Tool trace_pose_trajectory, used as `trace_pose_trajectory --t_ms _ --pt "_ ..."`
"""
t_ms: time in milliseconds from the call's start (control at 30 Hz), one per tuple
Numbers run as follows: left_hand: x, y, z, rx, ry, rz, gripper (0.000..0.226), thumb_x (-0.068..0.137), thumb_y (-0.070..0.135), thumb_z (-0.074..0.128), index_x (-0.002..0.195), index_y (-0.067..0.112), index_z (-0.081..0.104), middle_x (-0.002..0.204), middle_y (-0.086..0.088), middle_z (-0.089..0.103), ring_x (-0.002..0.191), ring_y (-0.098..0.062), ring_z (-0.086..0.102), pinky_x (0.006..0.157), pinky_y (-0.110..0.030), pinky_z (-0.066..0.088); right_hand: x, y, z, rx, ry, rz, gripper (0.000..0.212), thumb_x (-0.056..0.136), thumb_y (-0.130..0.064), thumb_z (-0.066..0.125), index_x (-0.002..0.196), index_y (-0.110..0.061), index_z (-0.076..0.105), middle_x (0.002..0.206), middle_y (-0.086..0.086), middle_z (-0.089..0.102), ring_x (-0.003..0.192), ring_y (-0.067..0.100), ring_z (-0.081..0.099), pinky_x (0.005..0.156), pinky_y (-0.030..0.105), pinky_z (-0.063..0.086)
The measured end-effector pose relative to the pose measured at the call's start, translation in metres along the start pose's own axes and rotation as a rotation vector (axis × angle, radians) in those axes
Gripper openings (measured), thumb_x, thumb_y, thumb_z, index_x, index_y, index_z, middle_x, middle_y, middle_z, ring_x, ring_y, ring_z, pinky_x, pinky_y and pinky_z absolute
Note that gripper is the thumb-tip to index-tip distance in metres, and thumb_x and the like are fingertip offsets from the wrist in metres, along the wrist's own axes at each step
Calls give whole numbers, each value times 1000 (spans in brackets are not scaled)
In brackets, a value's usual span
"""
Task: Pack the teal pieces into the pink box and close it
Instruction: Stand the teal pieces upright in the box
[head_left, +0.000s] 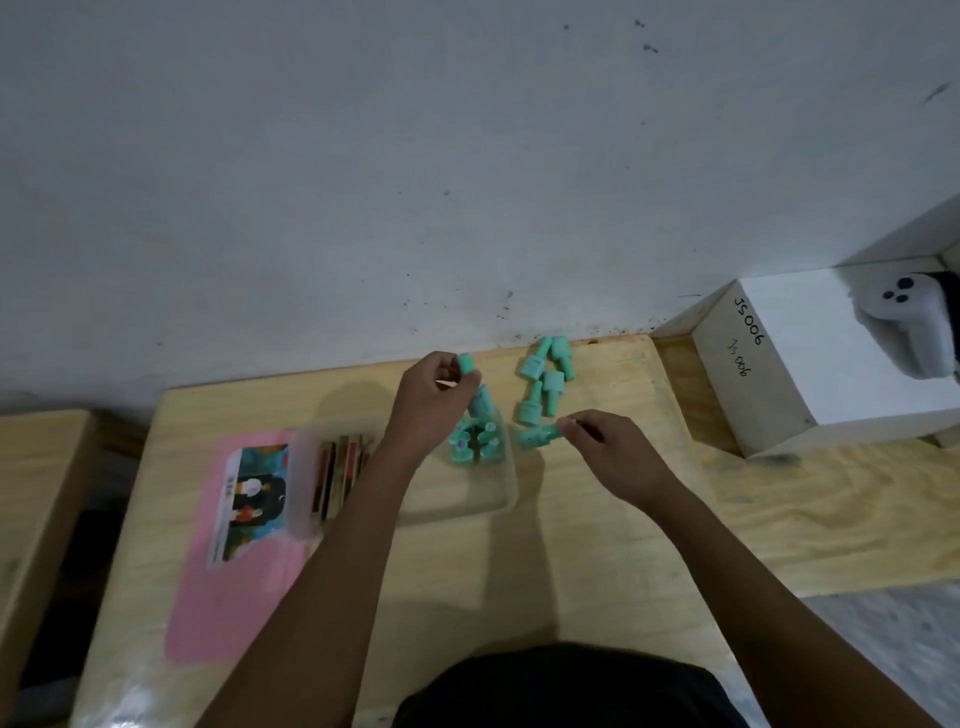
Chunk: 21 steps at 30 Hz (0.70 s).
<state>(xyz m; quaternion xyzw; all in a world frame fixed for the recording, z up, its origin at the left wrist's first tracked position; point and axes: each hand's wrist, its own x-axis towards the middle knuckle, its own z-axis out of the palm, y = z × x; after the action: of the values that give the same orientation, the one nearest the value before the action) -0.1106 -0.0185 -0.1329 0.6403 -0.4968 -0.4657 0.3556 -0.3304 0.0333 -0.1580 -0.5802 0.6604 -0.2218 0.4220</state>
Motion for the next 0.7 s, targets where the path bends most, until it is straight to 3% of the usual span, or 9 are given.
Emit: trace_pose_trajectory --t_ms 200,367,600,700 --pt "-42 -31 -25 58 76 32 17 83 21 69 80 32 57 85 4 65 68 -18 66 67 -36 55 -12 -19 42 -289 37 -108 25 94 -43 55 94 -22 69 79 -11 60 75 10 56 61 27 39" --pt "-59 -55 -23 169 73 23 15 78 17 75 81 20 61 75 12 63 58 3 61 56 -13 48 -9 -23 74 -617 118 -127 27 90 -51 52 92 -29 68 90 -9 69 91 14 63 67 29 47" --pt "-61 -77 -12 217 79 -46 15 74 18 78 78 17 64 70 8 65 64 -10 65 61 -24 52 -3 -9 90 -703 184 -182 28 88 -48 57 101 -28 73 100 -4 67 98 20 57 75 35 46" --pt "-61 -81 -5 224 79 -56 14 74 15 77 77 15 63 67 9 62 62 -8 63 58 -20 48 -1 -4 95 -716 207 -173 28 86 -49 61 101 -30 74 100 -3 65 98 21 56 75 35 45"
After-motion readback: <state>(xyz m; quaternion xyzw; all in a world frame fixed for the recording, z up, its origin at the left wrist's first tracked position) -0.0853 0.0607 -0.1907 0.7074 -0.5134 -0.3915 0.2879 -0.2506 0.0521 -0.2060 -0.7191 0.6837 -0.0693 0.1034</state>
